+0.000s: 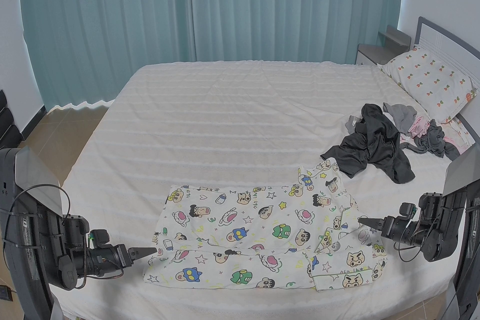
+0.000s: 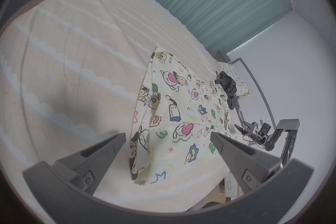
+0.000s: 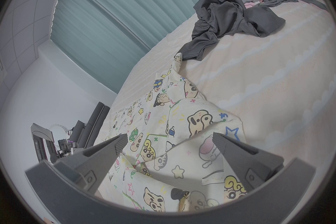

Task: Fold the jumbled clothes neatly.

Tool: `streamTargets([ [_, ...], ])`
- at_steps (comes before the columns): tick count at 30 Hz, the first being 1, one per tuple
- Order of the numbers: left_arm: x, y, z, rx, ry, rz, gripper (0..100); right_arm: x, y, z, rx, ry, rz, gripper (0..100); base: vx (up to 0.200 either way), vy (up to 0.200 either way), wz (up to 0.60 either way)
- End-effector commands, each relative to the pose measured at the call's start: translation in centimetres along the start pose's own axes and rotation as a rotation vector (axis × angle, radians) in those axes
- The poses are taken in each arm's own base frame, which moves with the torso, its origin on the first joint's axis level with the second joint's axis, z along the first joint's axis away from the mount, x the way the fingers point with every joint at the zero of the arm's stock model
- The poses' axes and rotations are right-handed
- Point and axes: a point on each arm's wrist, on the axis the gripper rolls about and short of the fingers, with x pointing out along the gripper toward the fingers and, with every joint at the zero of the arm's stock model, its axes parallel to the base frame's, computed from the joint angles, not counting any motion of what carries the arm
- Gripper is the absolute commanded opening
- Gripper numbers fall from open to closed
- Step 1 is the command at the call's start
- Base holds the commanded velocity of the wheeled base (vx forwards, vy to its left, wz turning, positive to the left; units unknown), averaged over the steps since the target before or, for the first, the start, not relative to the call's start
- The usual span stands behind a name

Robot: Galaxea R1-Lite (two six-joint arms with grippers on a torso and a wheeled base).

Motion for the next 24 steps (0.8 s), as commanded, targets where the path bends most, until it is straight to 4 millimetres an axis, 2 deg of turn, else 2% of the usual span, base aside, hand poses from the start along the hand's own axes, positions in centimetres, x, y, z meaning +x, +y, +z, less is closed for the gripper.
streamTargets([
  [1,1.5,0.0,1.9,0.054,-0.093,0.011,100,-0.1,0.1,-0.1,-0.001,0.001,0.002,100,0.000,0.000,0.00],
  [3,3.7,-1.0,4.2,0.107,-0.209,0.037,100,-0.1,0.2,-0.1,-0.001,0.002,0.001,100,0.000,0.000,0.00],
  [5,5.2,-1.8,5.5,0.144,-0.263,0.047,100,-0.2,0.2,-0.1,-0.001,0.002,0.001,100,0.000,0.000,0.00],
  [8,7.8,-3.2,7.5,0.171,-0.266,0.052,100,-0.1,0.2,-0.2,-0.002,0.006,0.002,100,0.000,0.000,0.00],
  [12,10.0,-4.6,10.5,0.162,-0.222,0.071,100,-0.3,0.4,-0.5,0.003,0.016,-0.001,100,0.000,0.000,0.00],
  [14,10.5,-4.7,11.3,0.159,-0.214,0.078,100,-0.3,0.4,-0.5,0.002,0.018,0.001,100,0.000,0.000,0.00],
  [15,11.2,-5.0,12.4,0.160,-0.208,0.081,100,-0.3,0.5,-0.5,0.001,0.018,0.000,100,0.000,0.000,0.00],
  [21,13.0,-5.4,14.5,0.179,-0.184,0.083,100,-0.2,0.7,-0.7,0.000,0.026,0.004,100,0.000,0.000,0.00],
  [24,14.4,-5.1,14.4,0.208,-0.134,0.103,100,-0.3,0.8,-0.9,0.001,0.035,0.003,100,0.000,0.000,0.00],
])
